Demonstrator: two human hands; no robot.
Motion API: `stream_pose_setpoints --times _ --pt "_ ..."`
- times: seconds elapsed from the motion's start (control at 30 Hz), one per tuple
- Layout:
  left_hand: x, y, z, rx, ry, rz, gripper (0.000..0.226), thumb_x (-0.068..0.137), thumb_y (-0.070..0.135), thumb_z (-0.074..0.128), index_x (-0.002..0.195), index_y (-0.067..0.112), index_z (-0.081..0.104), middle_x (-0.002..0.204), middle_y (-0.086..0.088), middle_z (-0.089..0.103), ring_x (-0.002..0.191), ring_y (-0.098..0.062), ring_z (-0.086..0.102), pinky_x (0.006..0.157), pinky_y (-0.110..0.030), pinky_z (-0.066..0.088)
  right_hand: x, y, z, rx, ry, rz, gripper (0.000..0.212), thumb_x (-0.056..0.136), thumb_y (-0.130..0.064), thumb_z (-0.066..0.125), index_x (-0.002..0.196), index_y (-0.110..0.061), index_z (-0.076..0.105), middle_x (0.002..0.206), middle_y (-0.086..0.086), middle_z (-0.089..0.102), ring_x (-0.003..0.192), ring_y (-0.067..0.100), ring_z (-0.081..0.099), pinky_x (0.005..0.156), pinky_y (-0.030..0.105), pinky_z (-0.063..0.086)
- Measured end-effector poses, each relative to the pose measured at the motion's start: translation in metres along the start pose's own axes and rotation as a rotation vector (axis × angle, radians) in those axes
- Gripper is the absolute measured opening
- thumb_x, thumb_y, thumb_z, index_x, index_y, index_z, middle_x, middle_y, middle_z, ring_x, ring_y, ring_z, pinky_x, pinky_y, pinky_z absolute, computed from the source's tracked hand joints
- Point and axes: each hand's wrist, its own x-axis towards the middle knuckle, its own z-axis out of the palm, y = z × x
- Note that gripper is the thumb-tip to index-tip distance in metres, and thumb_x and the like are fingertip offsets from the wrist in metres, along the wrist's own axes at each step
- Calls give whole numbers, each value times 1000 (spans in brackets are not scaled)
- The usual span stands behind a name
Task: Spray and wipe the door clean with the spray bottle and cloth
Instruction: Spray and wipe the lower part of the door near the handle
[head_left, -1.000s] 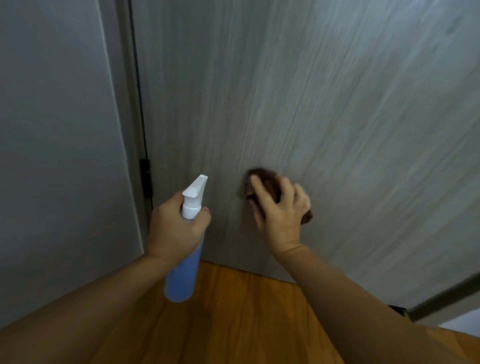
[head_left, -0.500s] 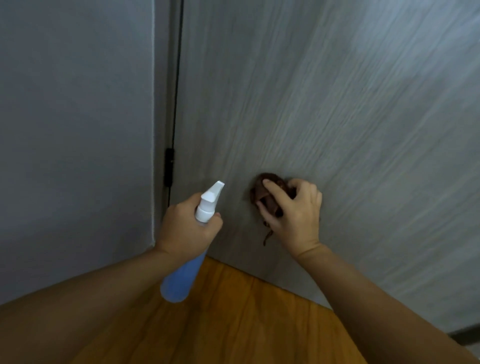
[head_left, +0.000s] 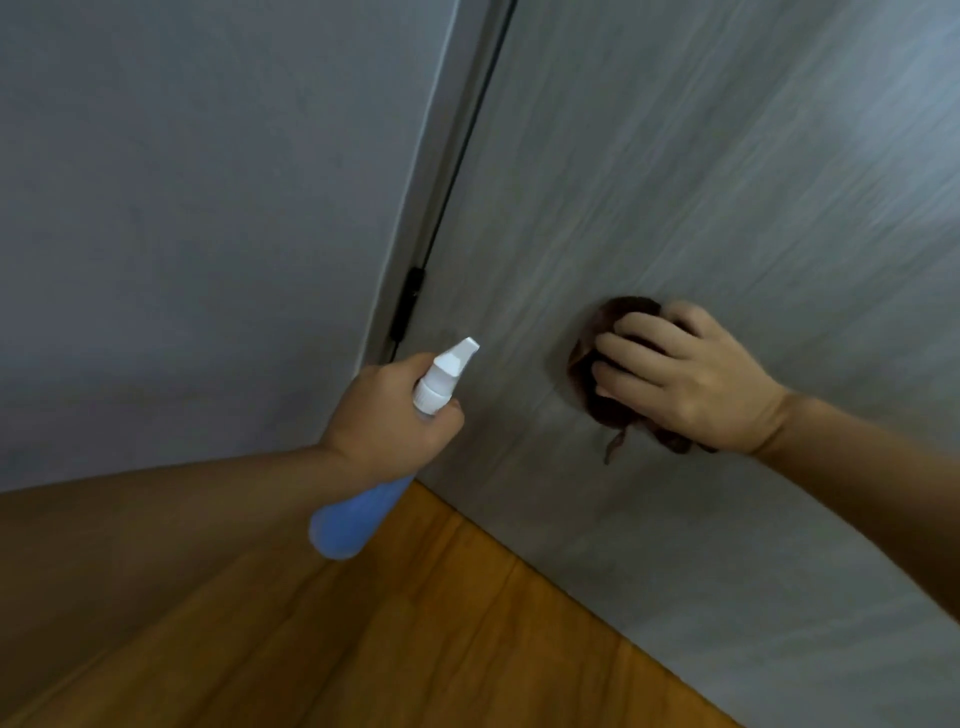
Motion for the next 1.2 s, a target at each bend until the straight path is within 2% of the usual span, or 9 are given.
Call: stream_pose_setpoints --times 0.07,0.13,0.23,0.43,0.6,0.77,0.93,1.07,1.2 --pt "-2 1 -4 24 5 4 28 75 42 60 79 14 58 65 0 61 62 -19 61 55 -42 51 -9 6 0 26 -115 -15 35 105 -36 56 126 -11 70 140 15 62 132 39 58 99 48 44" --pt "-4 3 -8 40 -4 7 30 76 43 60 80 13 58 66 -2 62 62 -19 61 56 -45 53 -18 14 -4 69 -280 -47 57 99 -50 54 146 -17 55 159 15 43 149 40 36 116 51 32" --pt "-4 8 -10 46 -17 -5 27 77 40 63 80 14 57 67 -2 62 63 -20 62 57 -47 54 -19 27 -11 100 -433 -139 72 90 -57 55 153 -25 45 166 17 30 155 43 21 126 58 14" --pt "-4 21 -5 37 -10 -4 21 82 27 70 82 9 60 70 -7 65 67 -26 65 61 -49 55 8 7 -1 -37 -498 -179 60 97 -54 57 143 -16 53 161 20 36 151 46 29 125 58 20" --pt "-7 30 5 37 -30 61 21 81 26 68 82 7 61 68 -3 63 64 -21 63 58 -39 49 27 -10 16 -69 -419 -4 60 94 -52 61 140 -15 55 158 22 39 148 46 32 124 57 25" --pt "-12 26 11 28 -35 22 19 84 21 71 77 12 56 66 -3 61 64 -26 62 58 -41 48 29 -58 42 -103 -379 136 64 92 -49 59 144 -14 51 158 22 39 148 46 33 125 57 20" --pt "-26 23 13 64 -73 14 20 77 37 62 74 19 53 63 1 59 63 -23 61 56 -35 45 1 -115 75 -46 -519 -52 64 93 -45 52 149 -14 47 159 22 38 148 47 32 125 59 17" --pt "-36 8 11 89 -120 -40 19 83 30 68 76 19 54 65 0 59 63 -22 61 55 -32 44 -19 -133 78 -5 -584 -175 58 91 -34 44 145 -13 50 158 23 38 148 47 30 125 59 13" --pt "-47 -5 7 100 -168 -32 21 81 30 67 71 24 50 61 4 58 57 -16 59 53 -30 43 -20 -125 77 -18 -538 -204 50 93 -25 64 140 -13 52 157 24 38 147 48 31 125 58 15"
